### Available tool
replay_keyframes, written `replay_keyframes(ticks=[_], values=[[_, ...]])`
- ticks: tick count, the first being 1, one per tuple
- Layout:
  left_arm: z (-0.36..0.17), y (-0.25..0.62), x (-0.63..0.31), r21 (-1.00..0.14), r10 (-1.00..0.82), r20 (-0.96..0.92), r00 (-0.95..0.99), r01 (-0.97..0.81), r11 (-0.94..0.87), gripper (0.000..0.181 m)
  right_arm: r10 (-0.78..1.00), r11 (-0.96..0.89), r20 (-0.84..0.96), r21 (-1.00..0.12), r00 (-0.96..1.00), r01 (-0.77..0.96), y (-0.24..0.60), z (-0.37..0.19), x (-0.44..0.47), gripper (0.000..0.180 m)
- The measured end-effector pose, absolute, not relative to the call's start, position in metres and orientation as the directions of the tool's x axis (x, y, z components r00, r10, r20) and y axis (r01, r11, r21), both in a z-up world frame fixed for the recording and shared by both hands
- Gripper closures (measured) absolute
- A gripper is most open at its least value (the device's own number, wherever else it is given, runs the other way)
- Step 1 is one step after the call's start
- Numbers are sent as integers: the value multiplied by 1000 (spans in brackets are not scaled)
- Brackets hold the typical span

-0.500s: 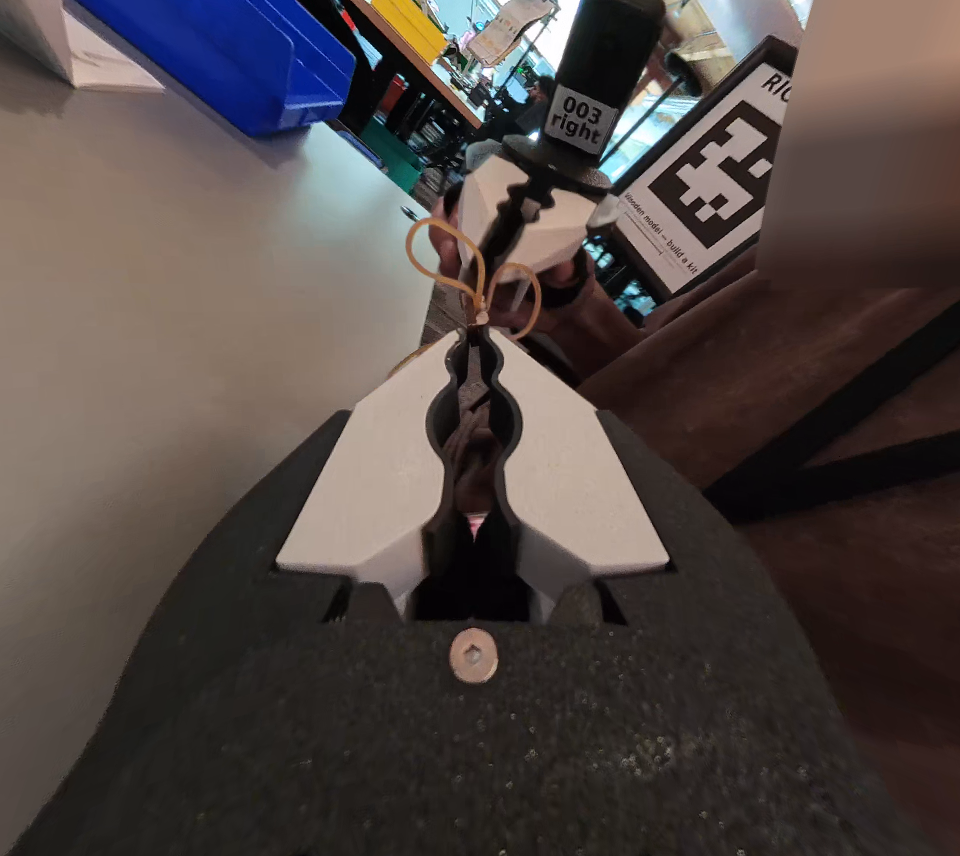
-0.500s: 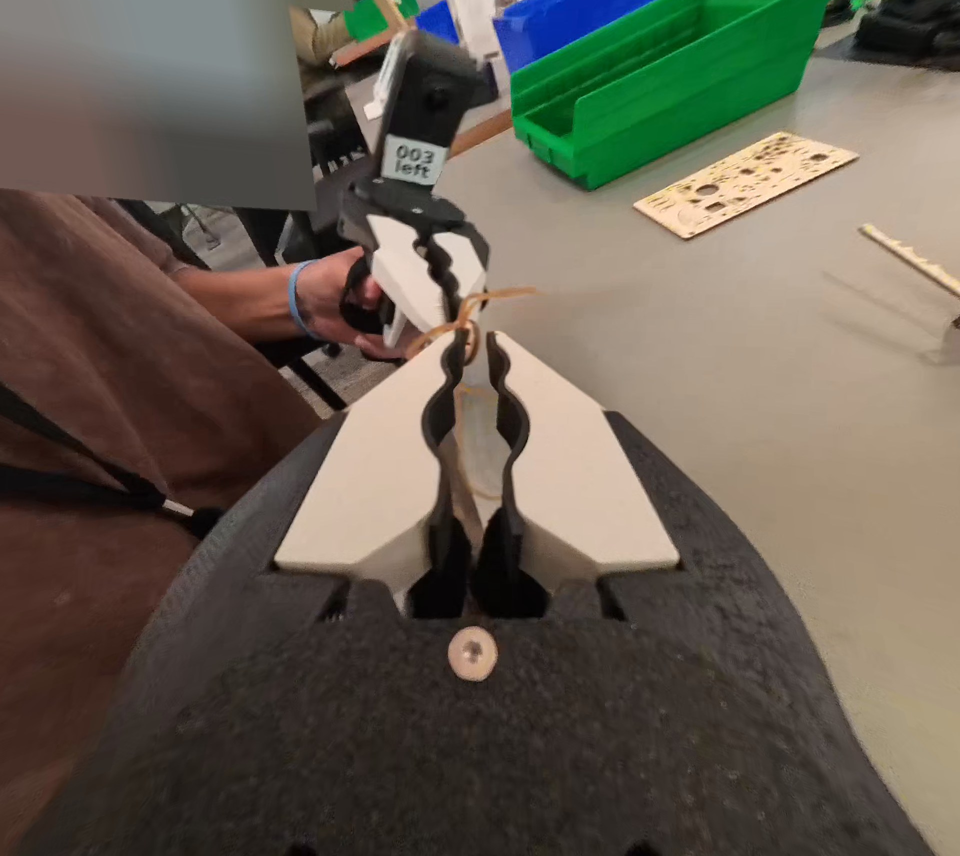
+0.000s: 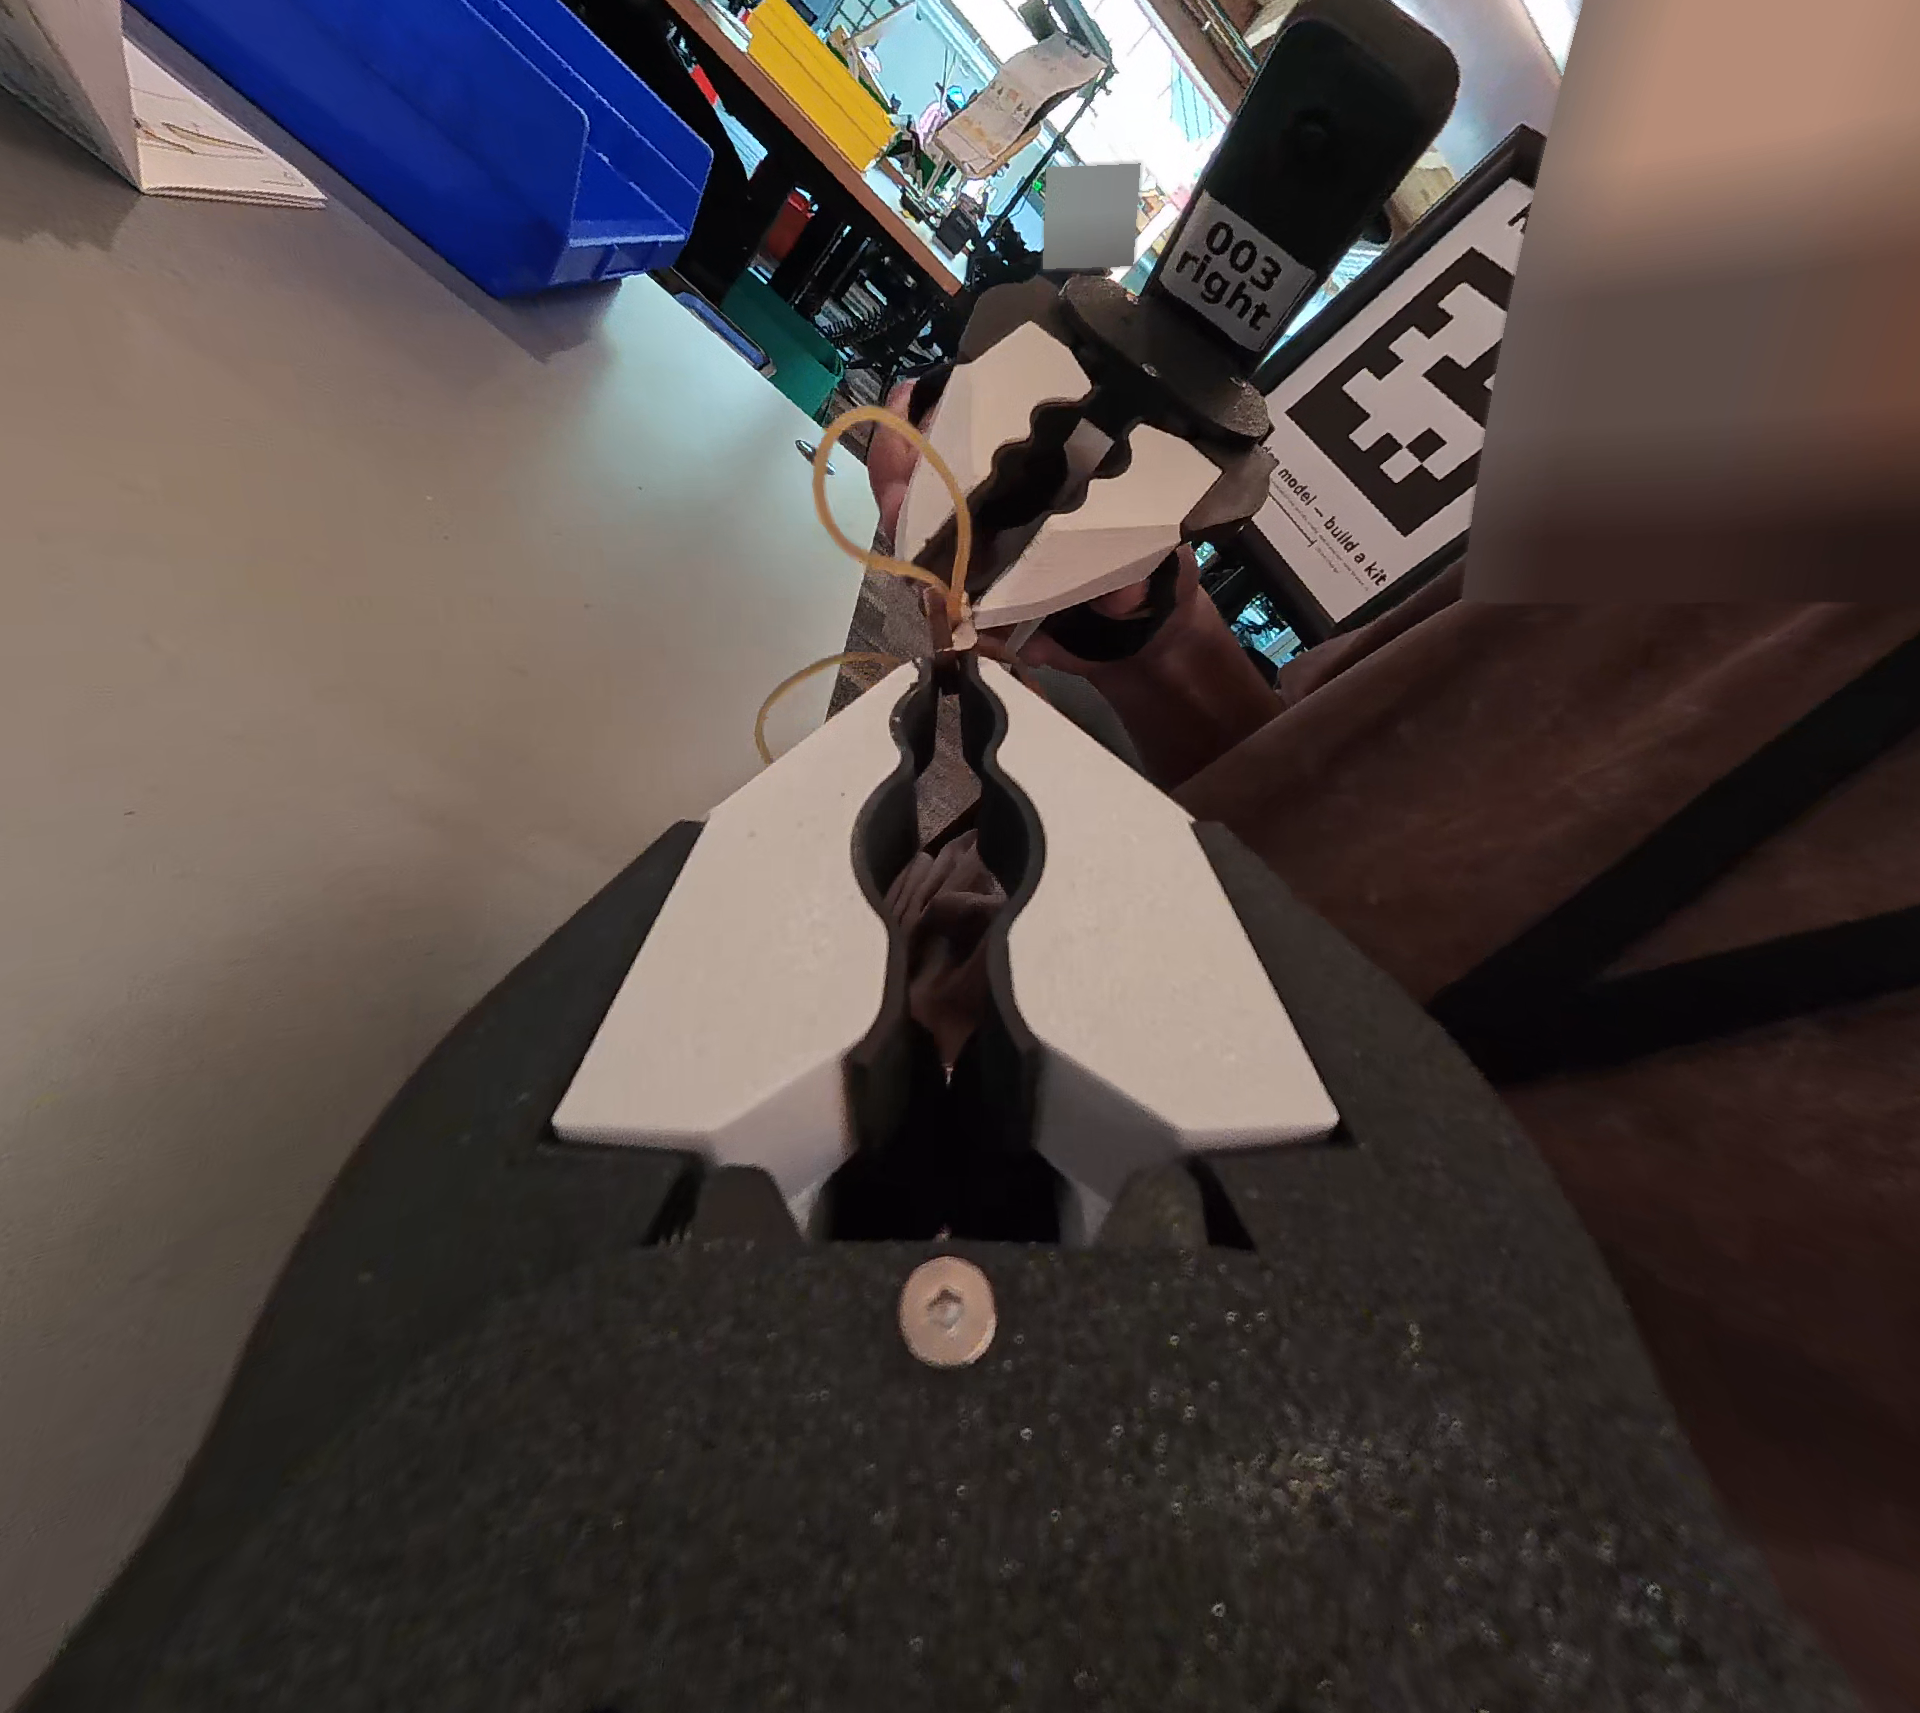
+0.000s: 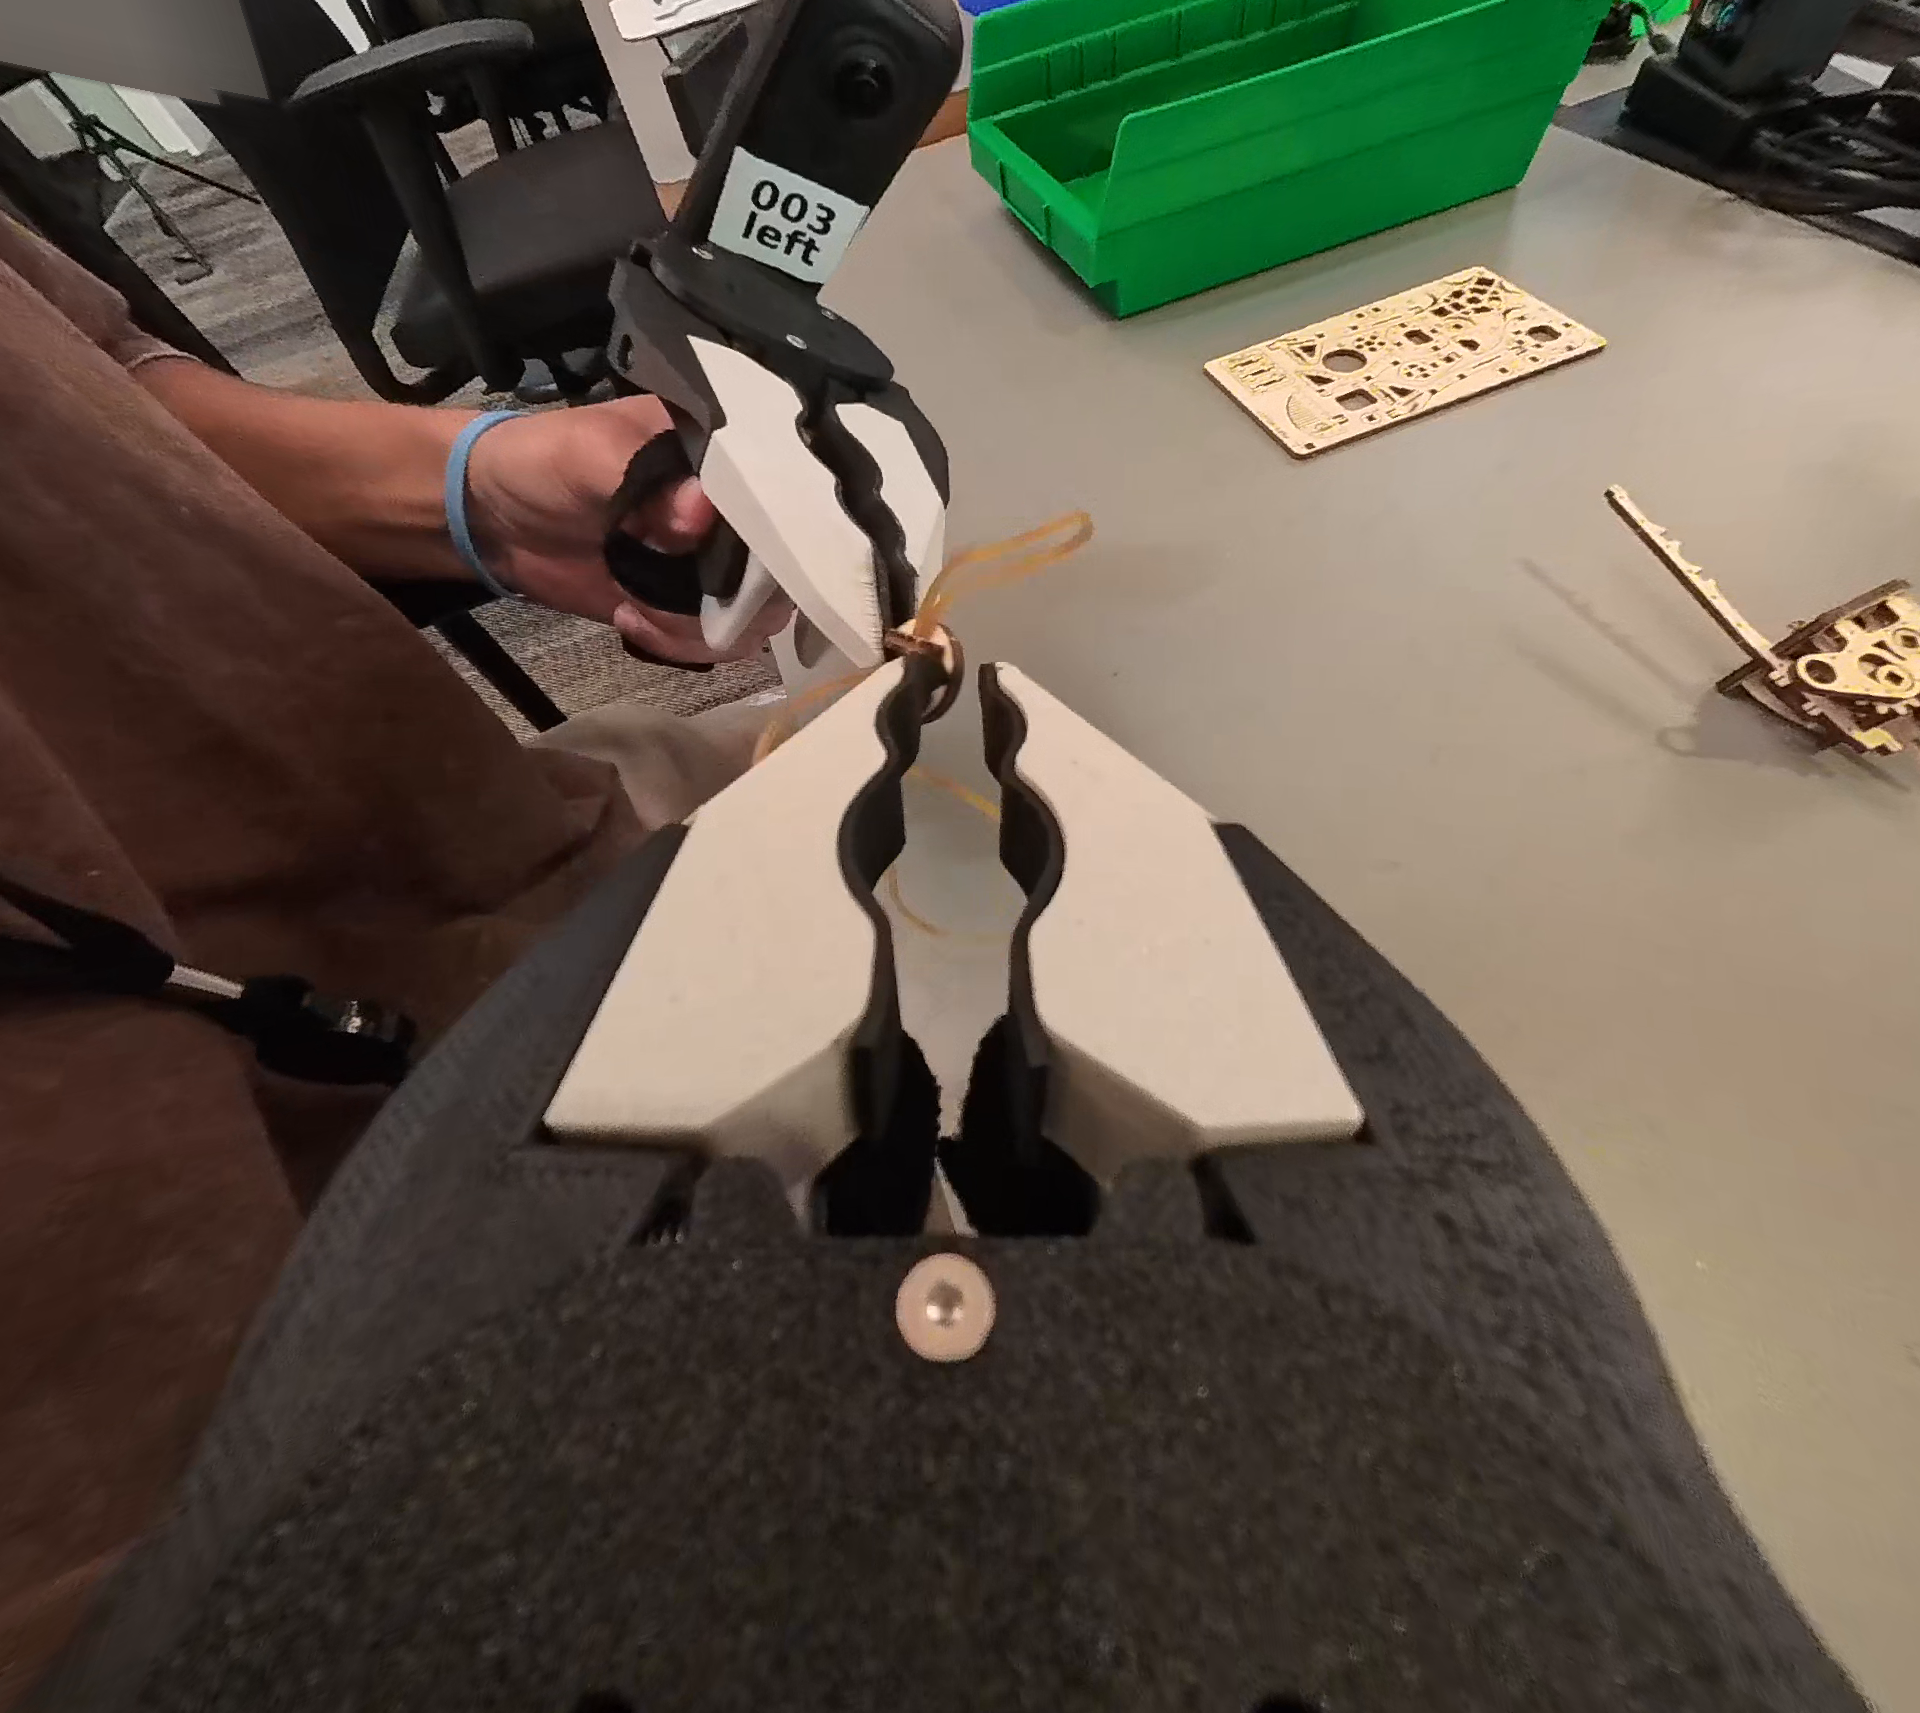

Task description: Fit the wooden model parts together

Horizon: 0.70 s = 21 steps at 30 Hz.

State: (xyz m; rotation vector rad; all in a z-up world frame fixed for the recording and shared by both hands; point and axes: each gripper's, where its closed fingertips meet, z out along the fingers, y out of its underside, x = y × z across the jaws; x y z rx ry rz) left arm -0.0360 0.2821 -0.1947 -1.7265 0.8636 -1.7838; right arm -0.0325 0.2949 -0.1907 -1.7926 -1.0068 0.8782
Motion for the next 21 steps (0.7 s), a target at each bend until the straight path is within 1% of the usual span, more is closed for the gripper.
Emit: replay_keyframes(ticks=[5,11,21], values=[[-195,281,-34,-746,-744,666,-60,-78,-661,179,892,-321,-207,-916,402,242,293,-192,-33,167],[-192,283,-37,-745,-742,667,-67,-57,-664,179,889,-371,-299,-914,347,161,289,-183,-32,168],[-194,278,-34,-755,-753,655,-65,-80,-650,179,885,-395,-317,-899,340,188,289,-192,-34,168]])
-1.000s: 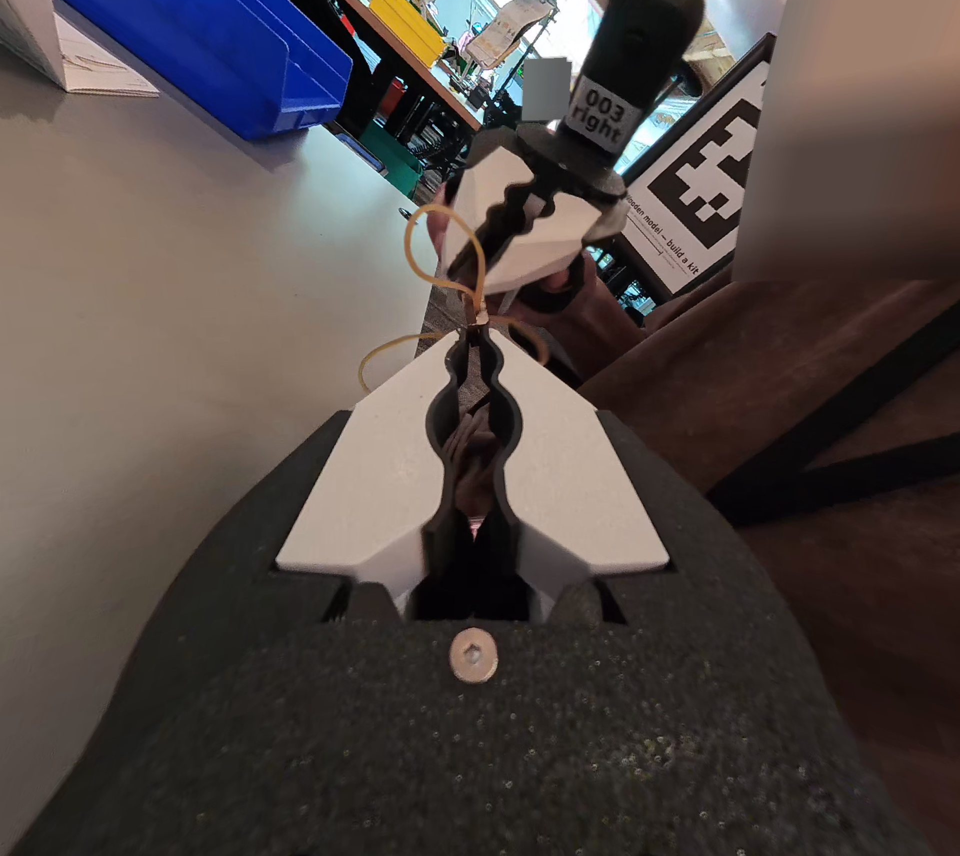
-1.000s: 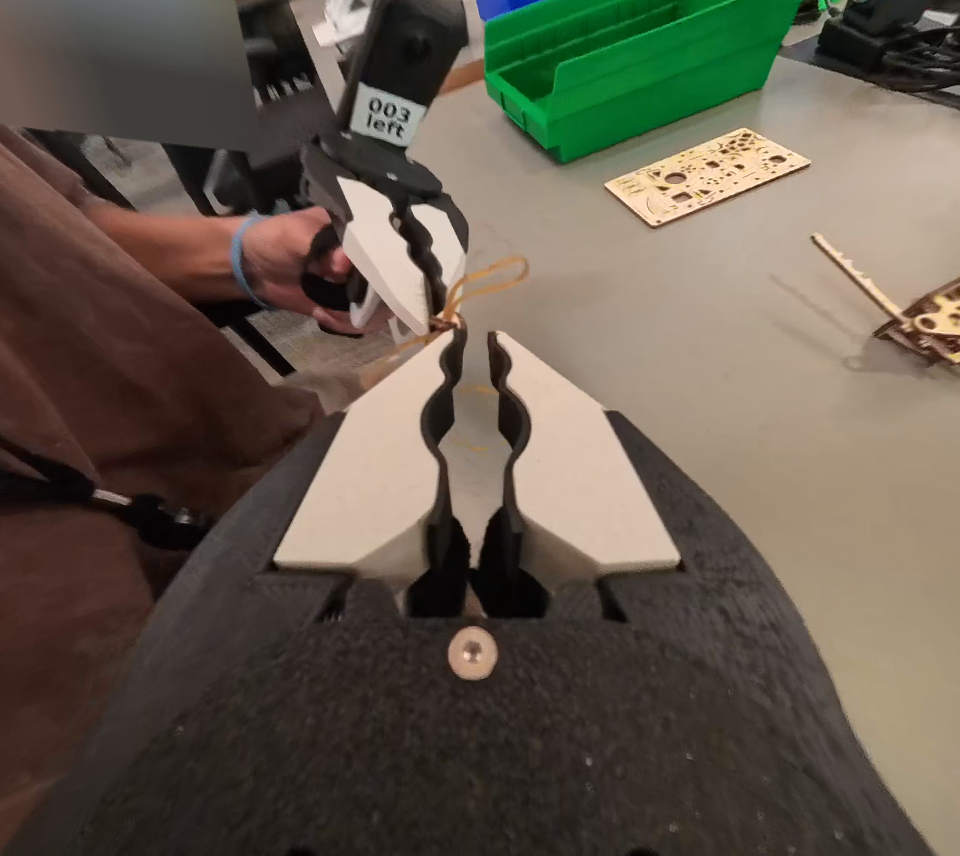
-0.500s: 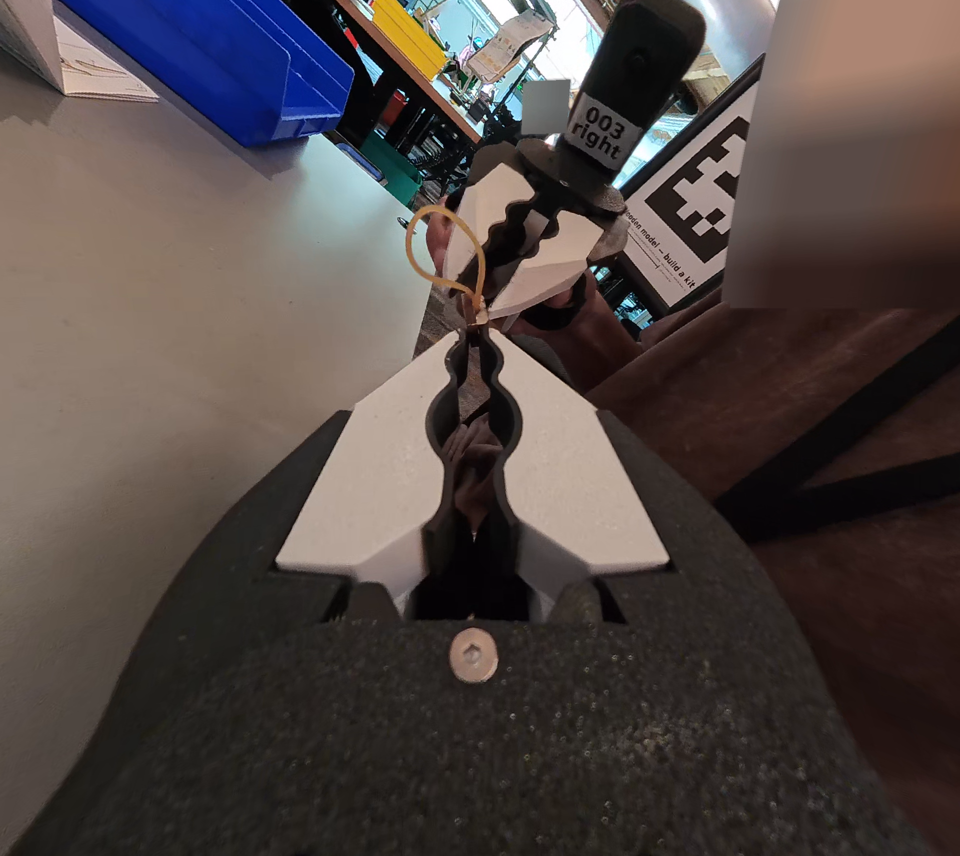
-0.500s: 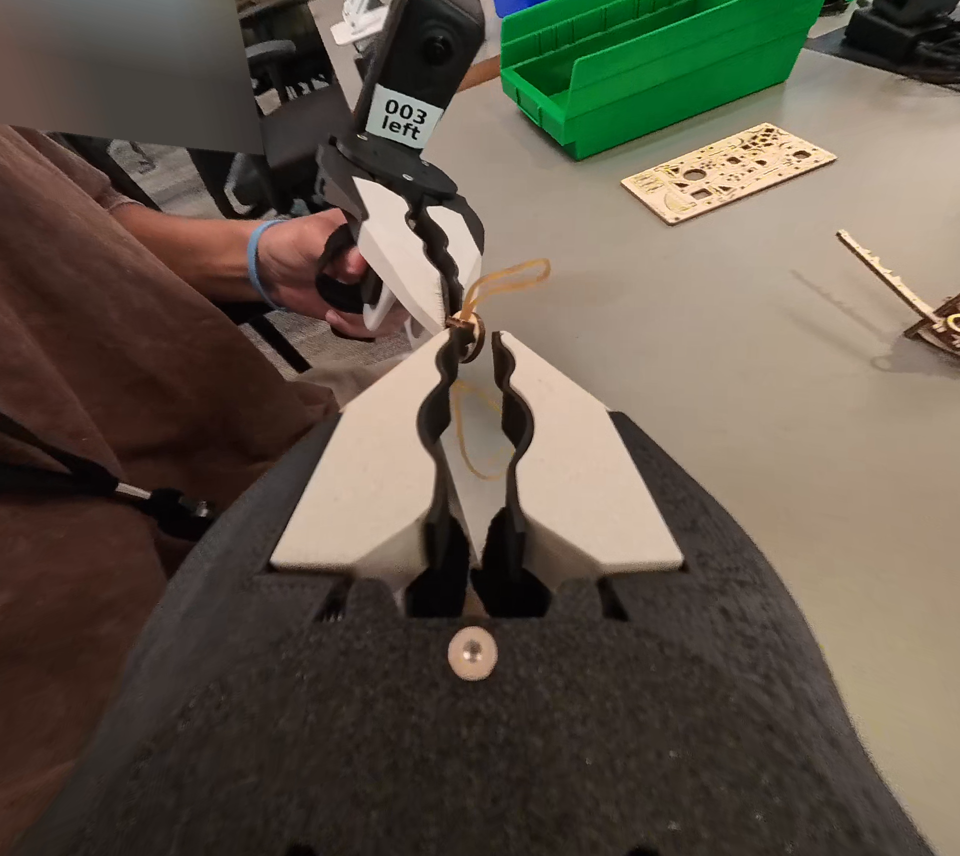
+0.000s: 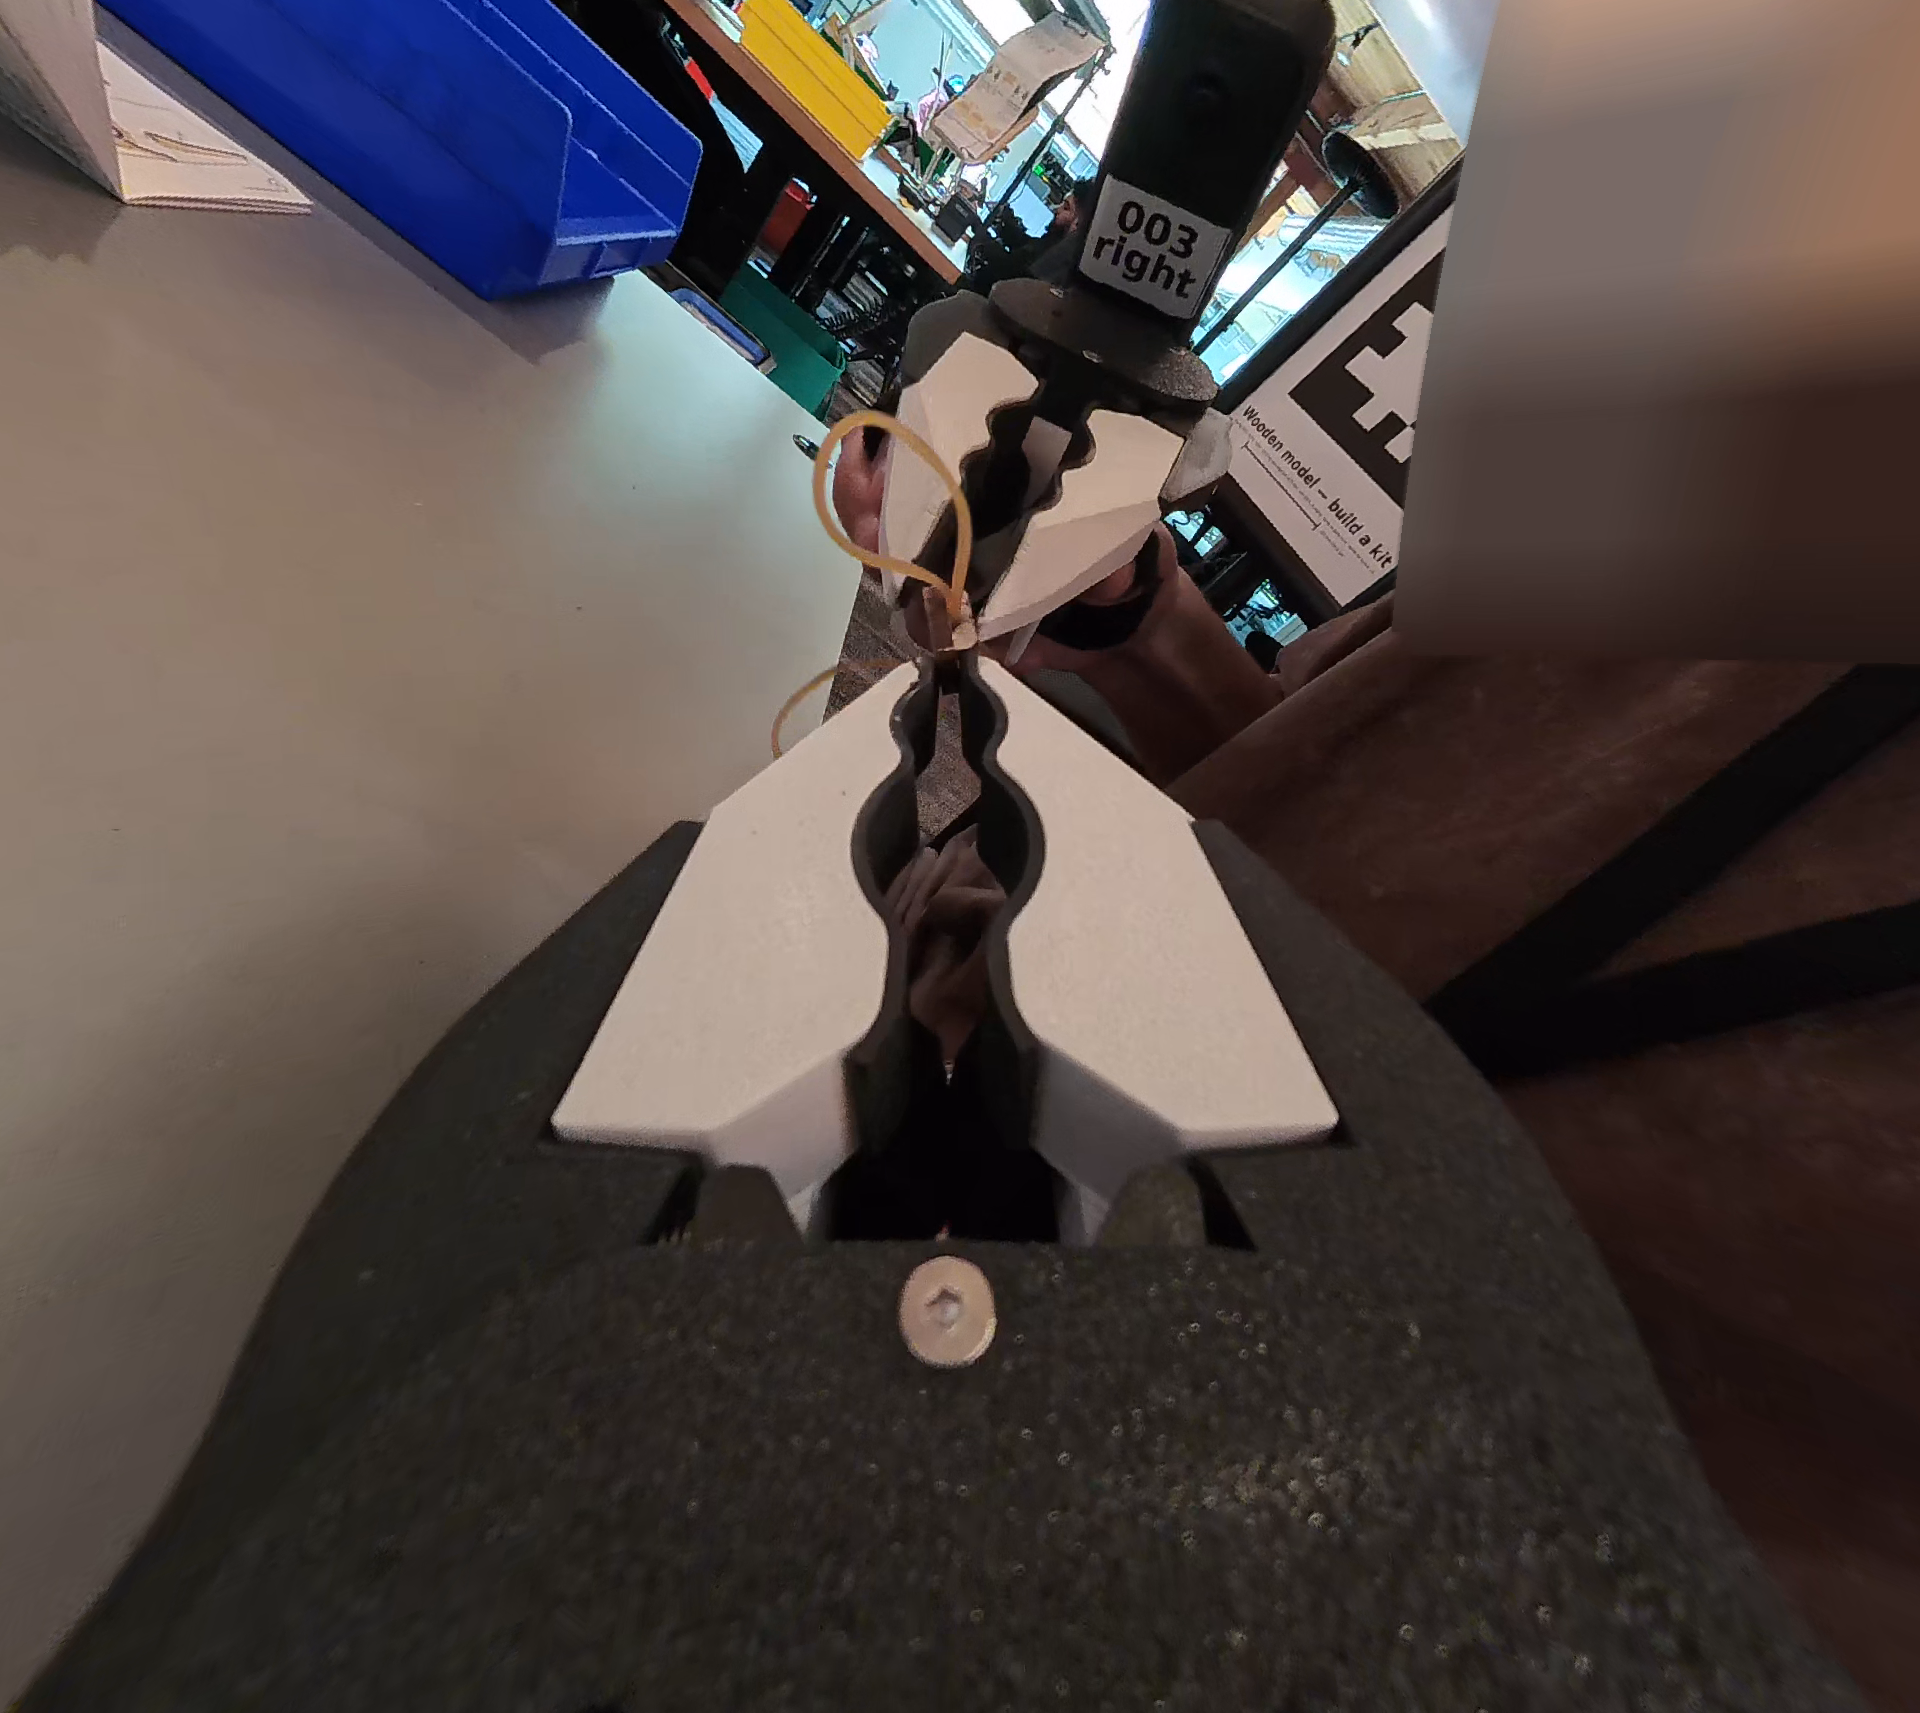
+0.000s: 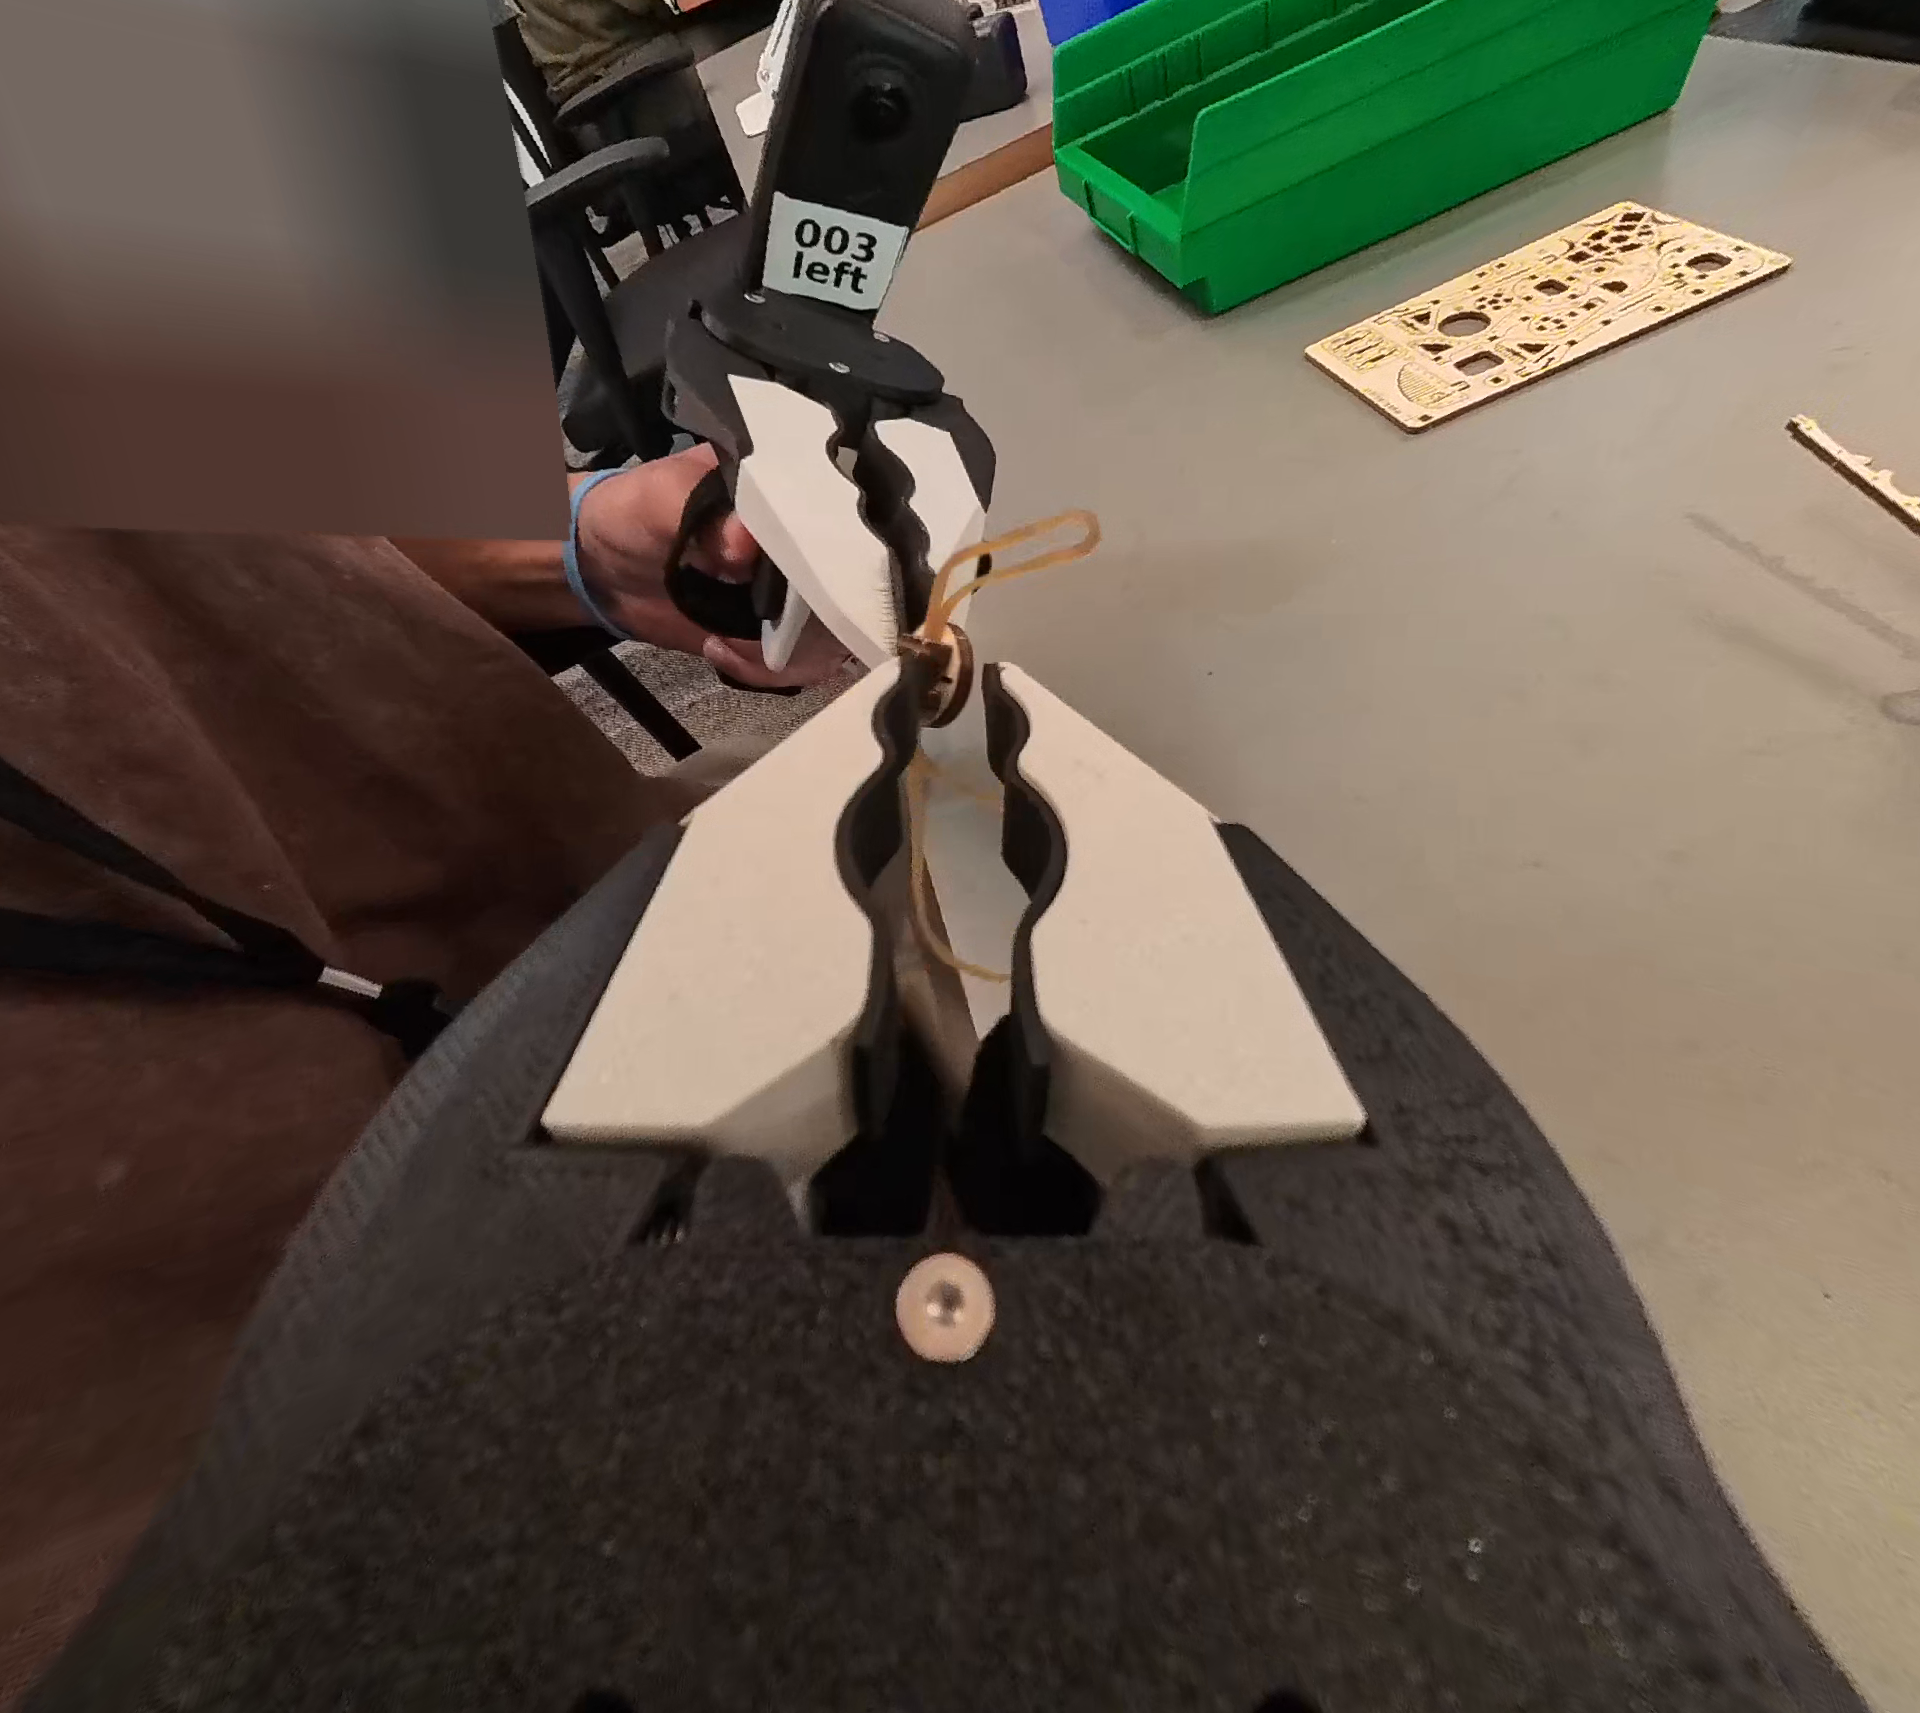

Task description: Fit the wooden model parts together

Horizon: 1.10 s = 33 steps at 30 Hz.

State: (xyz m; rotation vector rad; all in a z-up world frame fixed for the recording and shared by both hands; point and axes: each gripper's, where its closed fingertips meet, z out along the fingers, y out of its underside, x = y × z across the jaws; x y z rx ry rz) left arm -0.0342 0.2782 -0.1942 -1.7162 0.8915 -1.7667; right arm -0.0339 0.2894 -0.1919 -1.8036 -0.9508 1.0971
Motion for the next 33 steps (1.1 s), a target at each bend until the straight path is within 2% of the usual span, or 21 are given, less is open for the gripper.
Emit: replay_keyframes(ticks=[10,21,27,33], values=[[-190,275,-34,-757,-751,653,-100,-76,-649,179,832,-542,-520,-836,195,84,283,-186,-35,169],[-191,274,-33,-757,-752,653,-91,-85,-648,179,824,-556,-534,-826,191,90,282,-190,-37,170],[-196,275,-33,-743,-739,669,-74,-96,-663,179,826,-550,-520,-829,217,106,283,-195,-36,171],[-199,283,-32,-751,-752,659,-14,-68,-657,179,869,-425,-349,-890,352,166,291,-197,-35,171]])
